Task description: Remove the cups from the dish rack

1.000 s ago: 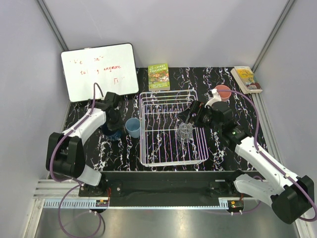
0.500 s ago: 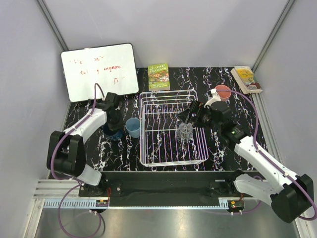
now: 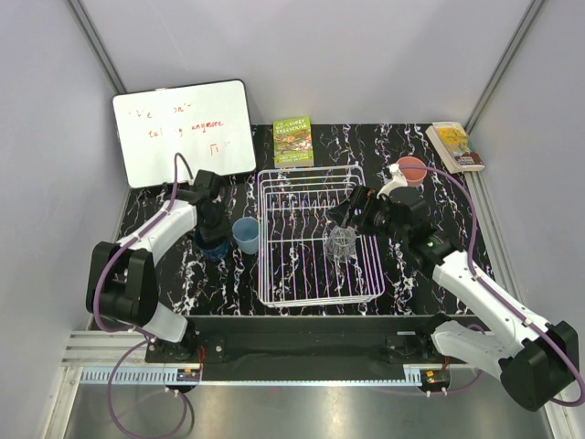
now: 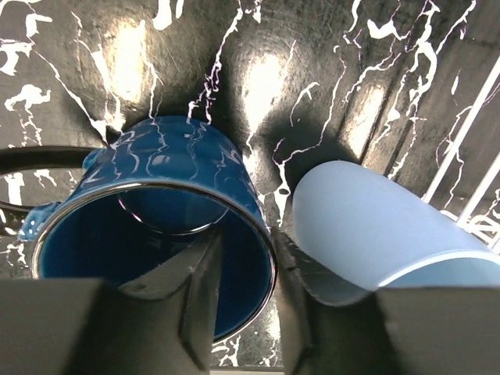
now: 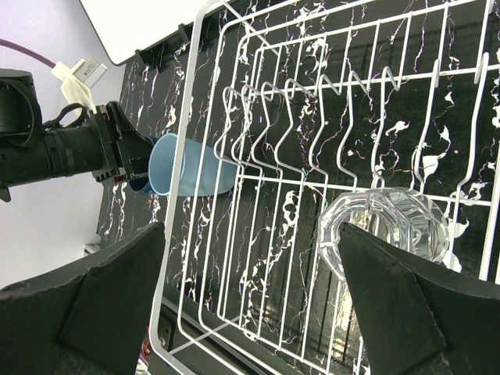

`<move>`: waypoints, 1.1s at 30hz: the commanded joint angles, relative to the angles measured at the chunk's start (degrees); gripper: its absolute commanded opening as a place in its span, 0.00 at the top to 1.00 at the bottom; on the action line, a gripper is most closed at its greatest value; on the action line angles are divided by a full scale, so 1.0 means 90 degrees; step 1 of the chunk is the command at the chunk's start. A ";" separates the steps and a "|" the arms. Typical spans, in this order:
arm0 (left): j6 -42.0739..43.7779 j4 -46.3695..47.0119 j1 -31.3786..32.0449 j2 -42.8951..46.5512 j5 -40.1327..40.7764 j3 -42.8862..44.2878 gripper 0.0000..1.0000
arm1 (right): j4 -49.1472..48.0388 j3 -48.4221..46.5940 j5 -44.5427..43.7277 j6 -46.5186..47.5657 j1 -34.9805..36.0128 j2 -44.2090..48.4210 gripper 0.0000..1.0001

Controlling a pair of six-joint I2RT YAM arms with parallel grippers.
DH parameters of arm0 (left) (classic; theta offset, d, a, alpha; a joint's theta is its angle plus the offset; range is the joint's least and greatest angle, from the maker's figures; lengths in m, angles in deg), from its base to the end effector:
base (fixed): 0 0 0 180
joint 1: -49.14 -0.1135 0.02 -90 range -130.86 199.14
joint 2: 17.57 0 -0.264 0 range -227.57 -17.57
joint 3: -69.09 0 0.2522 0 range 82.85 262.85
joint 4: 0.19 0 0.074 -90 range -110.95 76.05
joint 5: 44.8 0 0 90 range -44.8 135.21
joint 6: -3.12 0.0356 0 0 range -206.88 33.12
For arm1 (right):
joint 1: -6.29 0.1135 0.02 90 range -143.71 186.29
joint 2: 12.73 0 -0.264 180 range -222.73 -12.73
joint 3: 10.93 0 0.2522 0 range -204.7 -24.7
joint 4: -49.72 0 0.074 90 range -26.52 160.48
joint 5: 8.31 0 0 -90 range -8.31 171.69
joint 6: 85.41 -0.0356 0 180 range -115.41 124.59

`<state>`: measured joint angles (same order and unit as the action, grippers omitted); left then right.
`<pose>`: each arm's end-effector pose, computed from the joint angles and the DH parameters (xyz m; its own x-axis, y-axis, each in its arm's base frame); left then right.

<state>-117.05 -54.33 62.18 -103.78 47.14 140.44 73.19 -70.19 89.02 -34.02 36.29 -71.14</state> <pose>0.2785 -0.0633 0.2099 -0.8937 -0.3086 -0.3257 -0.2724 0.9500 -0.1528 0.2011 0.1213 0.3001 -0.6334 0.3490 -0.6907 -0.2594 0.7452 0.6144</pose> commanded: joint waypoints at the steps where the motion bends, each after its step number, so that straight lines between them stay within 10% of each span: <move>1: 0.0032 0.0073 -0.0033 0.0204 0.0039 0.0164 0.57 | -0.0181 -0.0043 -0.0053 0.0091 0.0007 0.0035 0.00; 8: -0.0007 -0.0259 -0.0023 0.0731 0.0390 0.0710 0.38 | -0.0200 -0.0023 -0.0043 0.0140 0.0007 0.0035 0.00; 23: -0.0055 -0.0845 0.0026 0.1932 0.0722 0.1747 0.30 | -0.0074 -0.0033 -0.0190 0.0237 0.0007 0.0006 0.00; 33: -0.0085 0.0101 0.1790 0.2958 0.1376 0.1083 0.29 | 0.1000 -0.0355 -0.0942 0.0959 0.0007 0.0085 0.00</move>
<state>-117.56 -58.81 71.20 -79.26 54.68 151.45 77.19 -70.32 84.52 -29.58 36.29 -70.34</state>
